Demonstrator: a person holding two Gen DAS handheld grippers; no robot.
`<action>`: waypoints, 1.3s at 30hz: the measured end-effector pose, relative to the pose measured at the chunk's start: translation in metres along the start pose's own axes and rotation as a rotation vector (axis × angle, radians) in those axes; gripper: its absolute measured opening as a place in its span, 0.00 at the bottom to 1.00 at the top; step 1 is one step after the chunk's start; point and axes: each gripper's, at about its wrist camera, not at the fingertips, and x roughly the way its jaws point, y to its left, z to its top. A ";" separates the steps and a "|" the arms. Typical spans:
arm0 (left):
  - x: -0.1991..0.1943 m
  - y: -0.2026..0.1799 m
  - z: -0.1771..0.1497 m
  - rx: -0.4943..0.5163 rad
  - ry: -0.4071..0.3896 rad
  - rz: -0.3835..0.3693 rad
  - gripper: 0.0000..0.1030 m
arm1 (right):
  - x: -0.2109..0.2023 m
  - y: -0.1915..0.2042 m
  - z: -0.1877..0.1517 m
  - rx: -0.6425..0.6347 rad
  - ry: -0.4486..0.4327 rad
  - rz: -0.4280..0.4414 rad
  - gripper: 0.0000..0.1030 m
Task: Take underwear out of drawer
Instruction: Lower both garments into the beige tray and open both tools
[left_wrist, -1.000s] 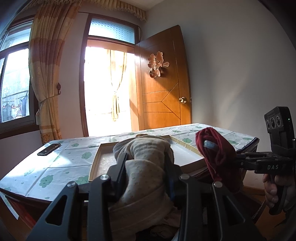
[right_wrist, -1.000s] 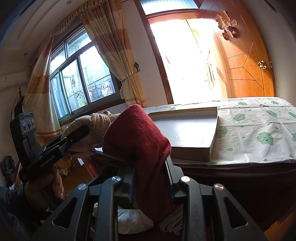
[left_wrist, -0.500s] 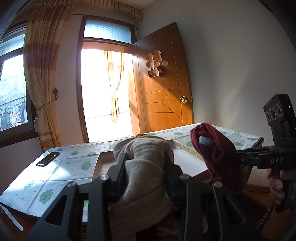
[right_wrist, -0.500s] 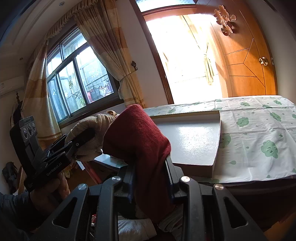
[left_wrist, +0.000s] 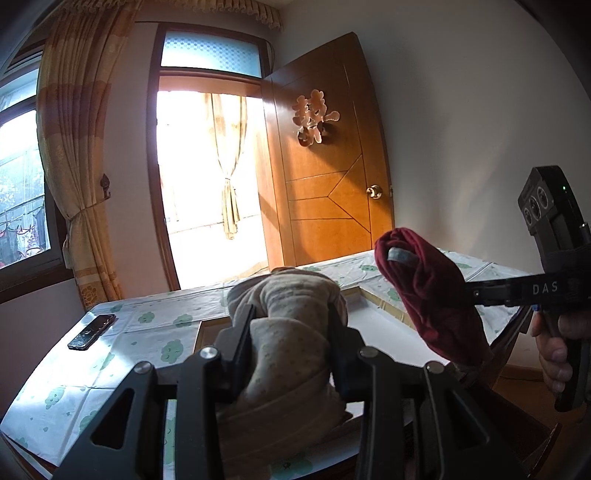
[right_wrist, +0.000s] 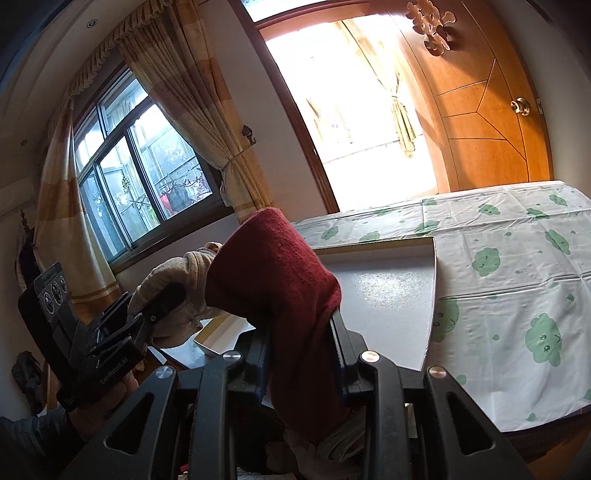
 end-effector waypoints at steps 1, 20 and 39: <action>0.004 0.001 0.003 0.001 0.000 0.000 0.34 | 0.004 -0.002 0.004 0.006 0.002 -0.002 0.29; 0.099 0.011 0.029 -0.067 0.108 0.023 0.34 | 0.085 -0.052 0.051 0.175 0.099 -0.068 0.29; 0.169 0.007 0.034 -0.183 0.227 0.036 0.34 | 0.127 -0.093 0.066 0.292 0.187 -0.186 0.31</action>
